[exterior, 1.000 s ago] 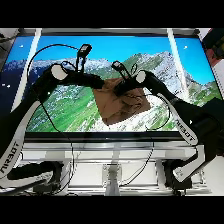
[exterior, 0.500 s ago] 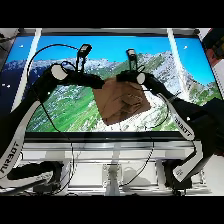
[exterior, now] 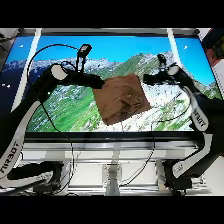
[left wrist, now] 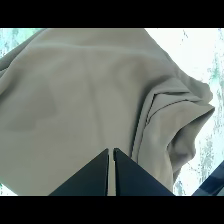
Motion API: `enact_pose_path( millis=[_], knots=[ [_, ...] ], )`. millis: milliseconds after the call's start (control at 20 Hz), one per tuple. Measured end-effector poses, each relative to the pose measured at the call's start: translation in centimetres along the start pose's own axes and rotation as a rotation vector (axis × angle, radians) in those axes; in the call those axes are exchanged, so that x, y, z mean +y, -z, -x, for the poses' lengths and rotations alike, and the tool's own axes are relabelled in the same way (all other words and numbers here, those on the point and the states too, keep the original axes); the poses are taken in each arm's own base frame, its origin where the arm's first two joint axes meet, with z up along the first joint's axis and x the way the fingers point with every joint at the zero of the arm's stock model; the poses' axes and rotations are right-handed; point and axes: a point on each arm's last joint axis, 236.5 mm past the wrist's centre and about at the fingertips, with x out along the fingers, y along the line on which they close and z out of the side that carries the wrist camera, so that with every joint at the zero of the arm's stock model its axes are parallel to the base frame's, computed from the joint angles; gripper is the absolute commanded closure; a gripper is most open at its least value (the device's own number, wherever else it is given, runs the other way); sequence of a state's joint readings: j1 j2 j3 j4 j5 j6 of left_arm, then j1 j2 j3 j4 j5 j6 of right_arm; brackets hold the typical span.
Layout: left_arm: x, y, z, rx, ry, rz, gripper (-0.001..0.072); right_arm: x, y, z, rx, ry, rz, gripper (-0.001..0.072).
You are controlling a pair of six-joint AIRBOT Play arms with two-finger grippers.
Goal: Fold the clothes and pants, and hang the long-sleeved shirts on hangers.
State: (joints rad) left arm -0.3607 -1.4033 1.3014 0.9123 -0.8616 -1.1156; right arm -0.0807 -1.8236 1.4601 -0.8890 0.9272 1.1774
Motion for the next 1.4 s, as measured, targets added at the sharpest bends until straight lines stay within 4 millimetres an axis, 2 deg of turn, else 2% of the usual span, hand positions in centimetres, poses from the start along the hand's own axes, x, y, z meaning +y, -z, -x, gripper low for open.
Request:
enact_pose_path(
  millis=[50, 100, 200, 300, 350, 500, 550, 700, 950, 1100, 1300, 1350, 1400],
  knots=[
    [0.0, 0.0, 0.0, 0.000, 0.000, 0.000, 0.0634, -0.7, 0.4, 0.9, 0.020, -0.036, -0.025, 0.0229],
    [0.0, 0.0, 0.0, 0.000, 0.000, 0.000, 0.0634, -1.3, 0.6, 1.6, 0.027, -0.064, -0.045, 0.0177],
    [0.0, 0.0, 0.0, 0.000, 0.000, 0.000, 0.0634, -1.8, 0.9, 2.6, 0.040, -0.108, -0.067, 0.0177],
    [0.0, 0.0, 0.0, 0.000, 0.000, 0.000, 0.0634, -1.7, 1.3, 2.8, 0.056, -0.136, -0.075, 0.0177],
    [0.0, 0.0, 0.0, 0.000, 0.000, 0.000, 0.0634, -1.5, 1.8, 2.6, 0.076, -0.152, -0.080, 0.0177],
    [0.0, 0.0, 0.0, 0.000, 0.000, 0.000, 0.0634, -0.9, 3.8, 1.2, 0.157, -0.193, -0.120, 0.0082],
    [0.0, 0.0, 0.0, 0.000, 0.000, 0.000, 0.0634, -0.6, 4.5, 0.6, 0.186, -0.205, -0.133, 0.0077],
    [0.0, 0.0, 0.0, 0.000, 0.000, 0.000, 0.0634, 1.1, 5.8, -1.1, 0.239, -0.248, -0.160, 0.0080],
    [0.0, 0.0, 0.0, 0.000, 0.000, 0.000, 0.0634, 4.4, 6.4, -3.7, 0.264, -0.323, -0.236, 0.0080],
    [0.0, 0.0, 0.0, 0.000, 0.000, 0.000, 0.0634, 6.5, 7.2, -4.3, 0.299, -0.403, -0.259, 0.0079],
    [0.0, 0.0, 0.0, 0.000, 0.000, -0.001, 0.0634, 9.6, 9.0, -4.8, 0.360, -0.475, -0.203, 0.0086],
    [0.0, 0.0, 0.0, 0.000, 0.000, -0.001, 0.0634, 10.4, 9.2, -5.1, 0.364, -0.482, -0.190, 0.0148],
    [0.0, 0.0, 0.0, 0.000, 0.000, 0.000, 0.0634, 11.1, 9.4, -5.6, 0.359, -0.482, -0.177, 0.0240]
  ],
)
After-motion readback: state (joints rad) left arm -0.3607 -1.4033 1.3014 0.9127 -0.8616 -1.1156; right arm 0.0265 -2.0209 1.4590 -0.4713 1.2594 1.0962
